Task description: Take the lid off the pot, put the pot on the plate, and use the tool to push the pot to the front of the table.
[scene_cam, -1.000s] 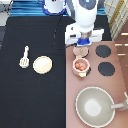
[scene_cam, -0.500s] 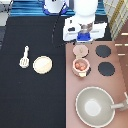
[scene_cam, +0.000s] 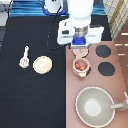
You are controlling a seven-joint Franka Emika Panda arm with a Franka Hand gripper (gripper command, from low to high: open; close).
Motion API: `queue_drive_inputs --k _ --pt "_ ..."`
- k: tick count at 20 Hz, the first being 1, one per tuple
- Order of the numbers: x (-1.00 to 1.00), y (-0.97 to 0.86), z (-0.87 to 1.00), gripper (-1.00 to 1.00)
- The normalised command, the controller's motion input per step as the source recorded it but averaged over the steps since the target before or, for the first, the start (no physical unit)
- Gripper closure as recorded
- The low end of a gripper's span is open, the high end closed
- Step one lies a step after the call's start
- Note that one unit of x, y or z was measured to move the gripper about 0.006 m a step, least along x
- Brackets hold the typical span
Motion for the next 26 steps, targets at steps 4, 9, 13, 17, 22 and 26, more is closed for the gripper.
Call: queue_drive_inputs --k 4,9,13,17,22,26 --pt "0.67 -0.07 -0.5 -1.0" --pt "0.61 0.0 -0.35 -1.0" --pt "0.43 0.0 -0.36 -1.0" --pt "-0.01 0.0 -0.46 -1.0" --pt "-0.32 0.0 -0.47 -1.0" --pt "-0.42 0.03 -0.21 1.0"
